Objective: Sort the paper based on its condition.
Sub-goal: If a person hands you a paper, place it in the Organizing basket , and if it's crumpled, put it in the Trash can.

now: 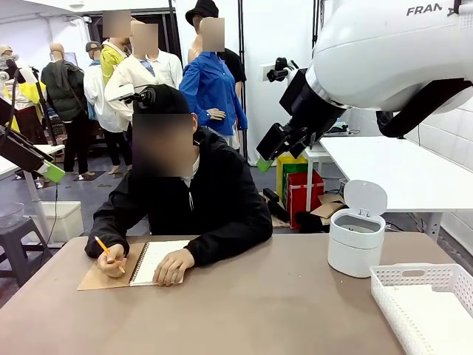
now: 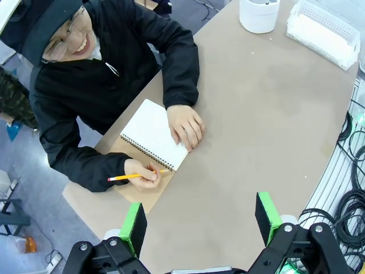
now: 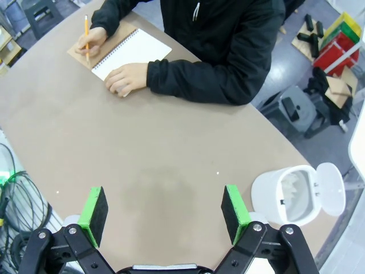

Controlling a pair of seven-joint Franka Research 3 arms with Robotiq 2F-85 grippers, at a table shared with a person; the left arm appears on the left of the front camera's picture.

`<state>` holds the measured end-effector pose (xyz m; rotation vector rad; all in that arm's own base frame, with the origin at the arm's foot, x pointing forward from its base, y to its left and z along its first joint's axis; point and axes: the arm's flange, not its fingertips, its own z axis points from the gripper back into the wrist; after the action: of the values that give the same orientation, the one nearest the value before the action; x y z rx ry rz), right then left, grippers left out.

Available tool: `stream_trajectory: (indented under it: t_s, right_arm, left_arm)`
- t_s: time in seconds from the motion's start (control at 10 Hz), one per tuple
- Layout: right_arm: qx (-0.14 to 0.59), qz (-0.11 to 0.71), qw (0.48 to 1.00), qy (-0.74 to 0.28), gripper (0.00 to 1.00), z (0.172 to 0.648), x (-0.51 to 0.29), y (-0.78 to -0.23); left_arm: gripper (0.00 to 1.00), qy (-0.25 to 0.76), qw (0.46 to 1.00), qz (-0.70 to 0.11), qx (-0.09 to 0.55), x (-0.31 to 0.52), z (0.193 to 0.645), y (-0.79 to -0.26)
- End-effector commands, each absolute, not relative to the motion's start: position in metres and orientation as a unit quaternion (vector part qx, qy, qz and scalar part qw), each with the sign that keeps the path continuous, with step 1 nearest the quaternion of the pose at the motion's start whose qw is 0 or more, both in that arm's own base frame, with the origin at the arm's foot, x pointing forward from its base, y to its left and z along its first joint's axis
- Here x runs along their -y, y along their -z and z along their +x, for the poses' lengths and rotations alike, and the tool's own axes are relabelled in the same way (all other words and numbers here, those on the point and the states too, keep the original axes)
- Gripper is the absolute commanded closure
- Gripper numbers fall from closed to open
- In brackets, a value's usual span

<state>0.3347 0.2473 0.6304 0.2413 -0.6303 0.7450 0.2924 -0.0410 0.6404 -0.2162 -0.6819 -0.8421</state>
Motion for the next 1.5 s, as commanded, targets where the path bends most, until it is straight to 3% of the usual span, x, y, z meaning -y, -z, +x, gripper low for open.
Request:
stream_trajectory:
  t_s: [0.0, 1.4]
  right_arm:
    - [0.301, 0.116, 0.877, -0.357, 0.00, 0.3346, -0.2475, -0.6292]
    - [0.301, 0.116, 0.877, -0.357, 0.00, 0.3346, -0.2475, -0.6292]
  left_arm:
    - [0.00, 0.398, 0.852, -0.104, 0.324, 0.0405, 0.2925, -0.6405]
    - [0.00, 0.398, 0.852, -0.104, 0.324, 0.0405, 0.2925, -0.6405]
